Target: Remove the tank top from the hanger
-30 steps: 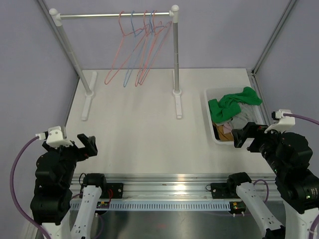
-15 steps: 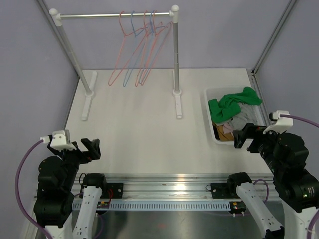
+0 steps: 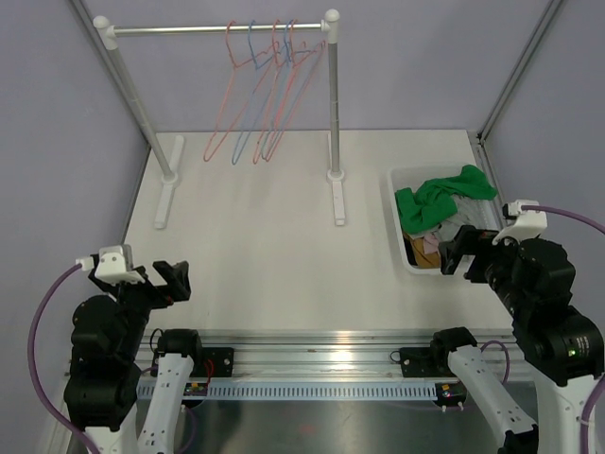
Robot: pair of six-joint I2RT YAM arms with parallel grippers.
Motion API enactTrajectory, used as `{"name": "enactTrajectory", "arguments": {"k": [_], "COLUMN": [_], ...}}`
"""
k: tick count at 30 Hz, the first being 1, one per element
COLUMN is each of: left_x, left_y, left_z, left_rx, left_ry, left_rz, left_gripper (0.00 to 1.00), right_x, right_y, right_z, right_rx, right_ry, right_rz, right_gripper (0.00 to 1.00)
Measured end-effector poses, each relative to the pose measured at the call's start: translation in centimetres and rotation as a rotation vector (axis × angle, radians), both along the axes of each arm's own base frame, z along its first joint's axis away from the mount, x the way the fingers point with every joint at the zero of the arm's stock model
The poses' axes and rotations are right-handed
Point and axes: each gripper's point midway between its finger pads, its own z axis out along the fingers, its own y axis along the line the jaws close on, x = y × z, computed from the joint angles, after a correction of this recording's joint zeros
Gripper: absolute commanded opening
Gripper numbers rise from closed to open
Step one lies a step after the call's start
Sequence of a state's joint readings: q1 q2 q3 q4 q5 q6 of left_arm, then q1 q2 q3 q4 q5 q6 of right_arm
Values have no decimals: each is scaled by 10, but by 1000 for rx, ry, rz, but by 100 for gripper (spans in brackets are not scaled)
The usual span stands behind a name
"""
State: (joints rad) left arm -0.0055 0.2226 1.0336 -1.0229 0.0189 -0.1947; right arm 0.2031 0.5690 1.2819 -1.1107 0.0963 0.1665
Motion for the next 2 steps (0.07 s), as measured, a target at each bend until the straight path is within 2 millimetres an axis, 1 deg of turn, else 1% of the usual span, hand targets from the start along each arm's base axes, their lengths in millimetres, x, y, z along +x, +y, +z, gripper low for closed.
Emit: {"name": "enactTrajectory", "arguments": {"k": [2], "left_x": [1], "left_y": [0], "left_z": [0], "left_rx": [2], "left_ry": [1], "left_rz": [0], "left_gripper": [99], "right_x": [1], "right_y": [0], "right_z": [0], "right_rx": [-1], "right_ry": [3], "right_rz": [-1], "right_gripper": [100]}}
